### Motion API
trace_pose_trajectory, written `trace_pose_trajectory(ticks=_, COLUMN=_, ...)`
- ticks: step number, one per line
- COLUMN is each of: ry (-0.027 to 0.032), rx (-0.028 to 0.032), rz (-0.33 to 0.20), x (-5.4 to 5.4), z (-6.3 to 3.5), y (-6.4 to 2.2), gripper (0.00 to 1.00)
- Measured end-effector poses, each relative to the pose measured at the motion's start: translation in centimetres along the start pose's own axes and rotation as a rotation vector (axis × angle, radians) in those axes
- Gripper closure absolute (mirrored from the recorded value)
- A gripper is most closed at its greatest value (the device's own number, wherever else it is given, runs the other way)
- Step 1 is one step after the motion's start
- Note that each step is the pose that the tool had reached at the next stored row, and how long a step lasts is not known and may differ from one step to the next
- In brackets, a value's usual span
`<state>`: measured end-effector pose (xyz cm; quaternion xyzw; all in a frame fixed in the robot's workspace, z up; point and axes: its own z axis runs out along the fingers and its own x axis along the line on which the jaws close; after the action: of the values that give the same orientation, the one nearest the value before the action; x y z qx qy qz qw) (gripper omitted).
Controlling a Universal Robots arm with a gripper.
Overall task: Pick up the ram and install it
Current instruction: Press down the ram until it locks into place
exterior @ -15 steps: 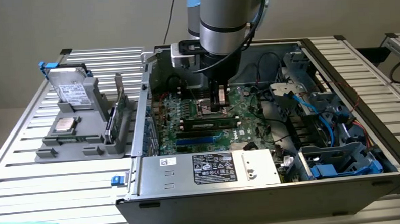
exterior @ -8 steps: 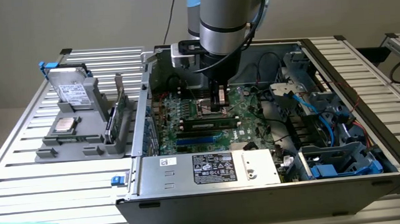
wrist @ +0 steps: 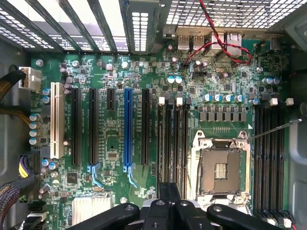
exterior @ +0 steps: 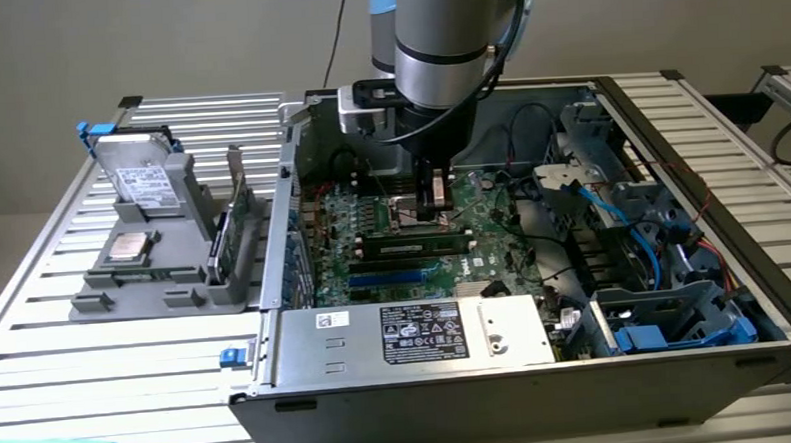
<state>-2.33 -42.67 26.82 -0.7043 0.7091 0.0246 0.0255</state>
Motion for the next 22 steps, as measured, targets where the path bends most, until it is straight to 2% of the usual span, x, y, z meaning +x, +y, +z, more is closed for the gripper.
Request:
trace_pose_trajectory(ticks=5, ry=0.0, rx=-0.0001, rz=0.0, x=0.1, z=-0.02, y=-0.04, gripper=0.89)
trace_pose_trajectory(ticks=7, ry=-0.0027, rx=0.0, rz=0.0, x=0.4, z=0.0, y=-0.22, gripper=0.89)
trace_pose_trajectory(ticks=10, ry=-0.0082, rx=-0.0001, rz=-0.001, x=0.7, z=0.11, y=-0.77, gripper=0.89)
trace_pose_trajectory(ticks=16, ry=-0.0231, rx=-0.0003, rz=-0.001, x=1.3, z=0.66, y=-2.2, gripper=0.89)
trace_pose_trajectory(ticks=18, ry=-0.0286, rx=0.0, rz=0.0, x=1.3, z=0.95, y=-2.24, gripper=0.89)
trace_pose_trajectory(ticks=20, ry=-0.0302, rx=0.0004, rz=0.008, x=1.4, z=1.26, y=-2.24, gripper=0.89)
trace_pose_trajectory(ticks=22, ry=-0.0342, rx=0.0015, rz=0.019, x=1.4, z=1.52, y=-2.24, gripper=0.89)
